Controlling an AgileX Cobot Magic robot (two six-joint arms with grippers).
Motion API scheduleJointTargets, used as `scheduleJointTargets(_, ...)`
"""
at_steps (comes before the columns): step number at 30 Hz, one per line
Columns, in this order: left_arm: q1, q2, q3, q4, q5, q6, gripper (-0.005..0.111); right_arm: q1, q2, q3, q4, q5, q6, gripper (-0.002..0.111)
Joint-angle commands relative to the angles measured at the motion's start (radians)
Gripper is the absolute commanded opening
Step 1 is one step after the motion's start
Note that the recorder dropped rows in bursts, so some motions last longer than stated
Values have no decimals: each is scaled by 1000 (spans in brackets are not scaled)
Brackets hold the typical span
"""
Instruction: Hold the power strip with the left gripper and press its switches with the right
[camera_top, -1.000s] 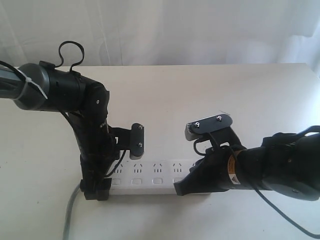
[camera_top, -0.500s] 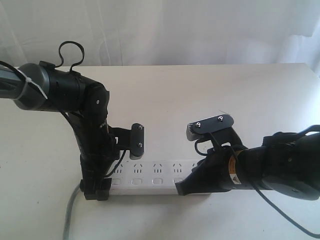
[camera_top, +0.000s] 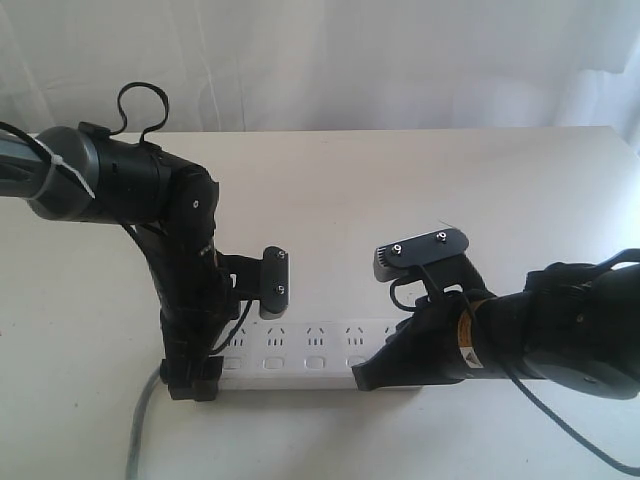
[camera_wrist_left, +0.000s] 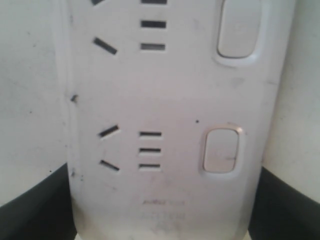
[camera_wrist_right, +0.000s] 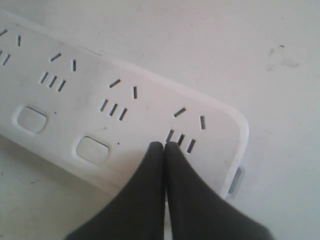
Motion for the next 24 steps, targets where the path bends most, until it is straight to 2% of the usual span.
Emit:
scheduleJointTargets(1,2,45,33,13,71,-22,0,0,5,7,1,148,3,0)
scheduleJointTargets(17,2,45,33,13,69,-22,0,0,3,7,13,194,3,0)
scheduleJointTargets(24,2,45,33,13,67,-22,0,4,-78,7,67,236,-26,0)
